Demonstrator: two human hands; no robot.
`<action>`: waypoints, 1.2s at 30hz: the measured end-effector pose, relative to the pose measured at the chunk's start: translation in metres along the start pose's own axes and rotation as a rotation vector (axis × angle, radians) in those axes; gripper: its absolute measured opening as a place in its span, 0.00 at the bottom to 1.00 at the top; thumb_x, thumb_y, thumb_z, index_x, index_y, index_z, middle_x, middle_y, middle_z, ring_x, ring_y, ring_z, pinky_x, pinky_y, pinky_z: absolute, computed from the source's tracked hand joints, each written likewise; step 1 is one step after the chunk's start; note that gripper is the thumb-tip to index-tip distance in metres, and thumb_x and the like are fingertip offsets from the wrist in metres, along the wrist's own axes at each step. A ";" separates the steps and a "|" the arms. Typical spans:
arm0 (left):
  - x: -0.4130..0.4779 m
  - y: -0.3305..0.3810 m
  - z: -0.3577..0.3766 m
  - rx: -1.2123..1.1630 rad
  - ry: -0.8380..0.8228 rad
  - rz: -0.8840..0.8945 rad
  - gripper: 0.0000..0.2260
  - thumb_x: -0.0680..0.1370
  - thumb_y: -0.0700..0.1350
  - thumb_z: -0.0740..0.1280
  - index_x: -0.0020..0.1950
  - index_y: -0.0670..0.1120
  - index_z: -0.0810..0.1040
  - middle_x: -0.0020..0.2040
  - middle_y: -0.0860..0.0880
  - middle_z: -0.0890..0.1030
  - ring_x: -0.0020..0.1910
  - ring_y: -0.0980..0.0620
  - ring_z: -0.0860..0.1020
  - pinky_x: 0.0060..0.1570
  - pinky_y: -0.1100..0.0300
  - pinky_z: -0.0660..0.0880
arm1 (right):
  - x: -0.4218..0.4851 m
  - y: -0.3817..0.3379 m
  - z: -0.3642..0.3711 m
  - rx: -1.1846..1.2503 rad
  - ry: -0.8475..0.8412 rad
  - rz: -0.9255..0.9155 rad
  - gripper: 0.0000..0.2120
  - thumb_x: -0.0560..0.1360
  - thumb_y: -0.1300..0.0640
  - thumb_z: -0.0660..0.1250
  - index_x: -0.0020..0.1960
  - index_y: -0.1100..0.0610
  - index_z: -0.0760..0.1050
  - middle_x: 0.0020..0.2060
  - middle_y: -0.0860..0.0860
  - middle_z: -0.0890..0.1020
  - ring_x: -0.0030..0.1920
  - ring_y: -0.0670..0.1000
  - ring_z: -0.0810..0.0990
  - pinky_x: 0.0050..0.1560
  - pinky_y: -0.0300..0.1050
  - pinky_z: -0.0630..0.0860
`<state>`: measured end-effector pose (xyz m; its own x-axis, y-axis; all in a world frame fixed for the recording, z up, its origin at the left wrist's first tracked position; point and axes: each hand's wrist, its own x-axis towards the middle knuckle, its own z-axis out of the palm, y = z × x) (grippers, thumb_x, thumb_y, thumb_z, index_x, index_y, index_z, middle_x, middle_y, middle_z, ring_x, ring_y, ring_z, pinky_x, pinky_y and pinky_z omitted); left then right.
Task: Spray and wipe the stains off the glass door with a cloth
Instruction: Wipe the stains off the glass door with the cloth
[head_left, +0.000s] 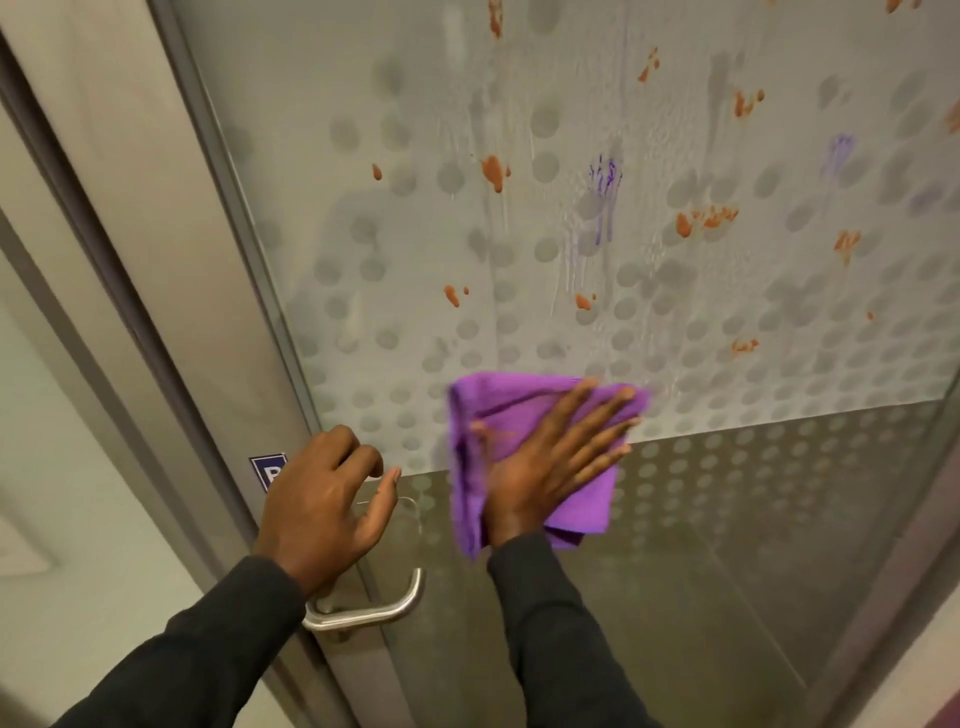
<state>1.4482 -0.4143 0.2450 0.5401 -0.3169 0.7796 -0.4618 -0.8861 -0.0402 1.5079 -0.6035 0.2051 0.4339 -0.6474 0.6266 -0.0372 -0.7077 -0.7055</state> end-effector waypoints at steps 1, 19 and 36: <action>-0.001 -0.003 -0.002 -0.004 0.014 0.001 0.12 0.77 0.49 0.65 0.41 0.42 0.80 0.38 0.48 0.73 0.35 0.48 0.71 0.31 0.55 0.68 | -0.017 -0.015 -0.002 0.066 -0.101 -0.124 0.52 0.73 0.23 0.46 0.82 0.60 0.46 0.79 0.68 0.50 0.79 0.70 0.44 0.77 0.70 0.44; 0.028 -0.005 -0.034 -0.020 0.132 -0.034 0.12 0.76 0.51 0.65 0.41 0.44 0.80 0.38 0.51 0.73 0.35 0.52 0.71 0.31 0.57 0.69 | 0.057 -0.004 -0.031 0.233 -0.040 -0.489 0.41 0.76 0.53 0.58 0.82 0.54 0.40 0.81 0.58 0.49 0.82 0.61 0.47 0.81 0.58 0.40; 0.096 -0.021 -0.081 0.040 0.317 -0.030 0.15 0.76 0.53 0.64 0.45 0.42 0.80 0.40 0.48 0.74 0.38 0.53 0.69 0.35 0.60 0.67 | 0.094 -0.036 -0.040 0.081 -0.143 -1.049 0.42 0.76 0.43 0.56 0.83 0.55 0.42 0.82 0.54 0.42 0.82 0.59 0.42 0.80 0.57 0.35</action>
<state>1.4530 -0.3993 0.3715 0.3044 -0.1747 0.9364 -0.4177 -0.9080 -0.0336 1.5143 -0.6497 0.3026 0.3162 0.3193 0.8934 0.4754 -0.8682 0.1421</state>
